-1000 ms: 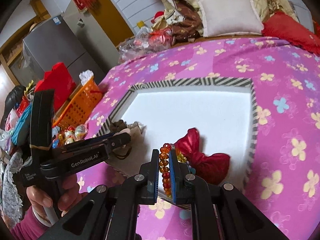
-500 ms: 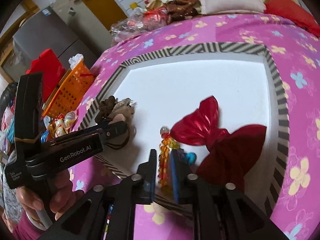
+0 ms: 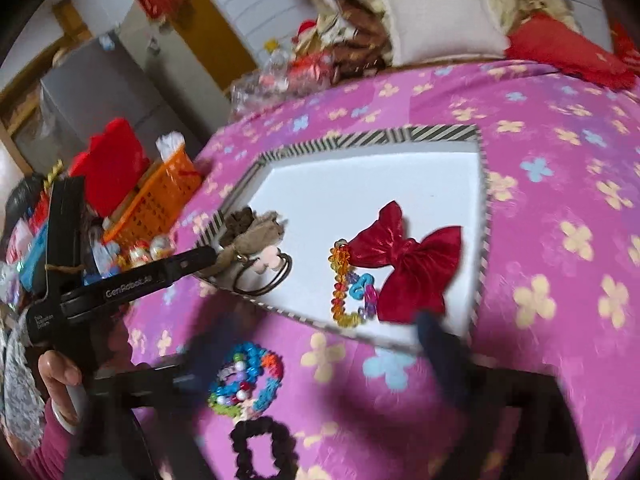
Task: Organize jewelry
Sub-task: 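Open both tools to release the bracelets and Mickey clip in the tray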
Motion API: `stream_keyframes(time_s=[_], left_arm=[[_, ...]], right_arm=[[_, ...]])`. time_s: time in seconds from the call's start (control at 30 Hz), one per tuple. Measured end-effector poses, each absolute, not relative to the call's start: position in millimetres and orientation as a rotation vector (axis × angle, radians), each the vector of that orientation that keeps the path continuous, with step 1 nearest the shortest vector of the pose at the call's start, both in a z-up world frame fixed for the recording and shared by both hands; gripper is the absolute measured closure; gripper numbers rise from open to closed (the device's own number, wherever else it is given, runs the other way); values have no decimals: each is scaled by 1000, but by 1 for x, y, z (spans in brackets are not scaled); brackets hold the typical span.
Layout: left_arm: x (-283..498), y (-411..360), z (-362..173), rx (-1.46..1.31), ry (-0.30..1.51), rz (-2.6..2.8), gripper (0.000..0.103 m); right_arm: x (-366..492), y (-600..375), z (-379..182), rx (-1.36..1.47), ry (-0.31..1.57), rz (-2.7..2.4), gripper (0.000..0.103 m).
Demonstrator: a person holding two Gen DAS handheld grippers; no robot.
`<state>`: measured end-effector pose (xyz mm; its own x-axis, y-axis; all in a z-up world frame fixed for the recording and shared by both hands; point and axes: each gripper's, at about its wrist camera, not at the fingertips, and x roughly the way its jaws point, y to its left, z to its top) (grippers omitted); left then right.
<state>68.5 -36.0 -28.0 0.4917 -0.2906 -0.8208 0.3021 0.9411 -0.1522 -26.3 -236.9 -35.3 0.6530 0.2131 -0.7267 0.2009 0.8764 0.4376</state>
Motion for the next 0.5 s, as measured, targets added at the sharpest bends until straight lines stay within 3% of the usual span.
stream_keyframes(time_s=[0.27,0.5], left_arm=[[18,2,-31,34,996,-344,52],[4,8,-53,43,1054,-335,52]], right_arm=[[-60,-205,-32,370,924,15,7],[-72,-168,-56,196,988,41,42]])
